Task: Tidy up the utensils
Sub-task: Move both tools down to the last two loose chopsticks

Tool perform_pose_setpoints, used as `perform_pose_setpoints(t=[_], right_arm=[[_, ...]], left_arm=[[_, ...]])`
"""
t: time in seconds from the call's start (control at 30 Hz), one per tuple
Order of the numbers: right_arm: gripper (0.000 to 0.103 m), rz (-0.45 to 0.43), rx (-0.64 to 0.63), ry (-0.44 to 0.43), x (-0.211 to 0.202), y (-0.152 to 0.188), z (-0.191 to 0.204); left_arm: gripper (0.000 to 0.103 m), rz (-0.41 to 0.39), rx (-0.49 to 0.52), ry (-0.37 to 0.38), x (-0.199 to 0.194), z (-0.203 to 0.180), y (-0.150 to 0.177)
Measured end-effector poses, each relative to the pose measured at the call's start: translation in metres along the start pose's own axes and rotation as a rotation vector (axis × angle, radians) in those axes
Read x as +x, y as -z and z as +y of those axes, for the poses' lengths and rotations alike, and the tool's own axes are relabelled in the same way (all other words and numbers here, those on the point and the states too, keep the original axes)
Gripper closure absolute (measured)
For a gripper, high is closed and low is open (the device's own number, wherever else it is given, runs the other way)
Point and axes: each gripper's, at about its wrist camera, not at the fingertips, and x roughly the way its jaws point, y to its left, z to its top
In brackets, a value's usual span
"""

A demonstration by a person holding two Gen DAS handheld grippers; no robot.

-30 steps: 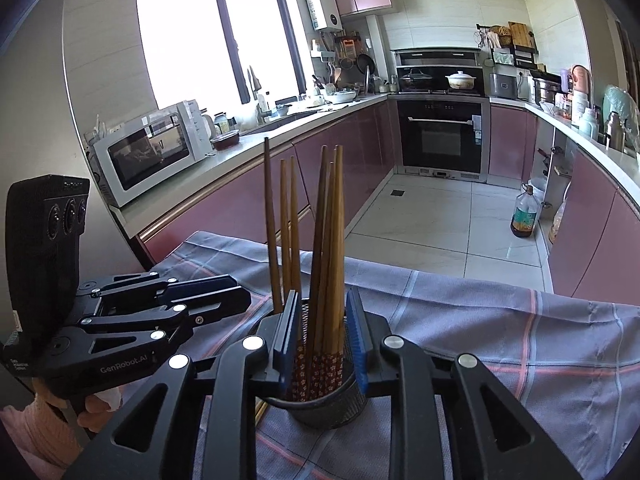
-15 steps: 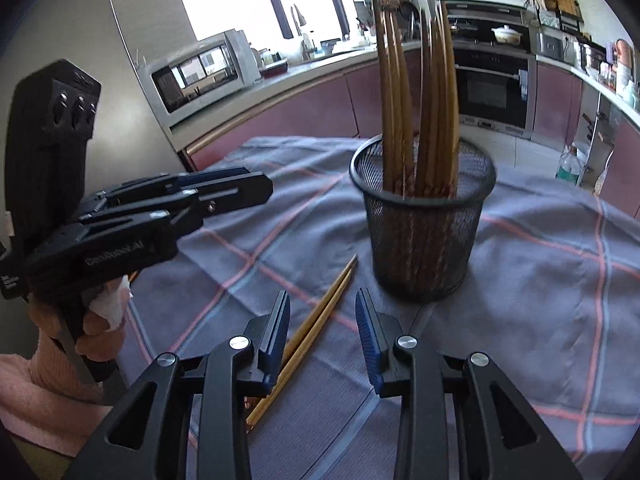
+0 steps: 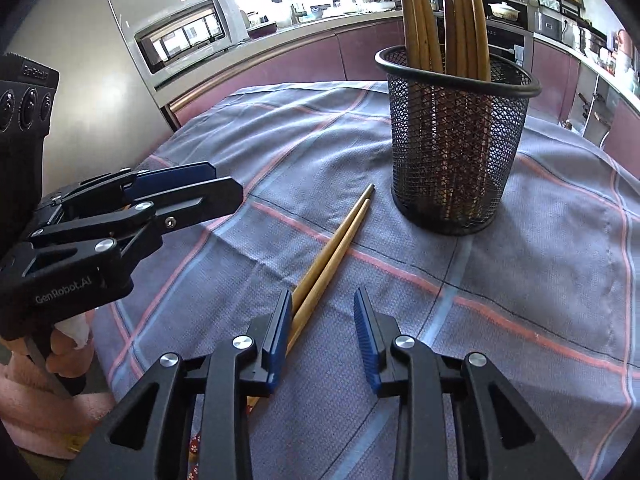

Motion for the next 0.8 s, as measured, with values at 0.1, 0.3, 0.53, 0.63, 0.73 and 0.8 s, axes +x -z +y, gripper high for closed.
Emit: perform_pose_setpoints(t=[0.1, 0.3, 0.53, 0.63, 0.73, 0.8], right_arm=[[0.078, 0.010, -0.014, 0.034, -0.001, 0.000, -0.001], [0.083, 0.032, -0.020, 0.087, -0.005, 0.004, -0.011], [0.083, 0.034, -0.026, 0.130, -0.006, 0.005, -0.020], [0.083, 0.035, -0.038, 0.140, -0.003, 0.002, -0.017], [0.083, 0.035, -0.049, 0.146, 0.000, -0.001, -0.017], [0.083, 0.034, -0.051, 0.146, 0.001, -0.002, -0.017]], left_arm=[[0.062, 0.008, 0.007, 0.011, -0.001, -0.003, 0.003], [0.062, 0.046, 0.048, 0.053, 0.006, -0.019, 0.006], [0.064, 0.104, 0.102, 0.086, 0.022, -0.036, 0.011], [0.065, 0.130, 0.108, 0.093, 0.030, -0.040, 0.010], [0.069, 0.156, 0.115, 0.093, 0.041, -0.043, 0.009], [0.074, 0.174, 0.114, 0.096, 0.048, -0.044, 0.008]])
